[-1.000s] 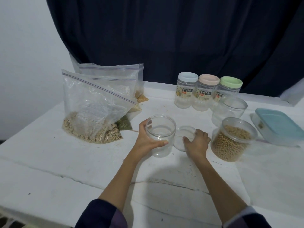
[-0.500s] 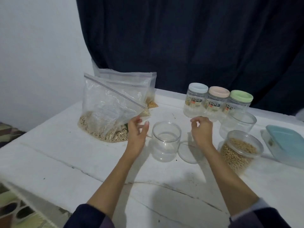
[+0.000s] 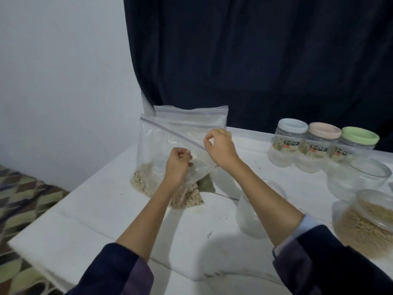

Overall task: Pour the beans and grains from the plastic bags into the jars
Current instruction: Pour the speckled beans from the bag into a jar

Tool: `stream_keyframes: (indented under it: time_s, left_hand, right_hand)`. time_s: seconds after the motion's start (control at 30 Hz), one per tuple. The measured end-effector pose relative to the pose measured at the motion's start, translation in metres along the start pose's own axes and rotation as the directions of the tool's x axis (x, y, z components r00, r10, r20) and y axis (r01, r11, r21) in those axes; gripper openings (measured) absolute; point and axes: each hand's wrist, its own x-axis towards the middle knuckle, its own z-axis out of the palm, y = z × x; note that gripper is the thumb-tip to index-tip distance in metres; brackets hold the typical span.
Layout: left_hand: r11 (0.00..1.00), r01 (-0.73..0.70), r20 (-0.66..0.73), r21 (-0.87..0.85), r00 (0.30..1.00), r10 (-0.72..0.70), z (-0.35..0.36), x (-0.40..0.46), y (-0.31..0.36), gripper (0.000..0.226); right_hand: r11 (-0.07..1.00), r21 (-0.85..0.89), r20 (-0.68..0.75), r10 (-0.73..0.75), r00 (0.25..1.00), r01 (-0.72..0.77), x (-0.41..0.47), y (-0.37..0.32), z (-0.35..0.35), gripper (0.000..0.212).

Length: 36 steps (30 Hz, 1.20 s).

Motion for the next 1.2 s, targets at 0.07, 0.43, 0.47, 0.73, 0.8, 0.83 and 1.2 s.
stream_keyframes:
  time_s: [0.07, 0.43, 0.47, 0.73, 0.8, 0.83, 1.2]
  left_hand:
    - [1.0, 0.01, 0.019, 0.024, 1.0, -0.011, -0.013, 0.015, -0.003, 0.012]
    - [0.988, 0.059, 0.185, 0.145, 0.979, -0.086, -0.052, 0.067, 0.001, 0.041]
    - [0.987, 0.062, 0.168, 0.147, 0.982, -0.087, -0.054, 0.069, 0.003, 0.044]
    - [0.997, -0.031, 0.121, -0.066, 0.992, 0.038, -0.066, 0.065, 0.028, 0.041]
    - [0.991, -0.073, 0.134, -0.112, 0.987, 0.088, -0.069, 0.06, 0.038, 0.041]
    - [0.987, -0.092, 0.142, -0.131, 0.984, 0.11, -0.07, 0.056, 0.043, 0.039]
    - [0.952, -0.096, 0.118, -0.29, 0.984, 0.135, -0.052, 0.018, 0.102, 0.033]
  right_hand:
    - [0.999, -0.04, 0.048, -0.006, 0.999, 0.008, 0.016, -0.009, 0.019, 0.021]
    - [0.998, 0.007, 0.274, 0.053, 0.96, -0.057, 0.062, -0.034, 0.056, 0.034]
    - [0.998, 0.033, 0.325, 0.04, 0.945, -0.053, 0.061, -0.04, 0.053, 0.033]
    - [0.891, 0.412, 0.541, -0.069, 0.838, -0.193, 0.046, -0.071, 0.026, 0.027]
    - [0.857, 0.478, 0.532, -0.107, 0.84, -0.193, 0.042, -0.076, 0.02, 0.025]
    - [0.843, 0.504, 0.516, -0.122, 0.848, -0.186, 0.041, -0.079, 0.017, 0.028]
    - [0.869, 0.494, 0.328, -0.169, 0.929, -0.017, 0.012, -0.104, -0.045, 0.037]
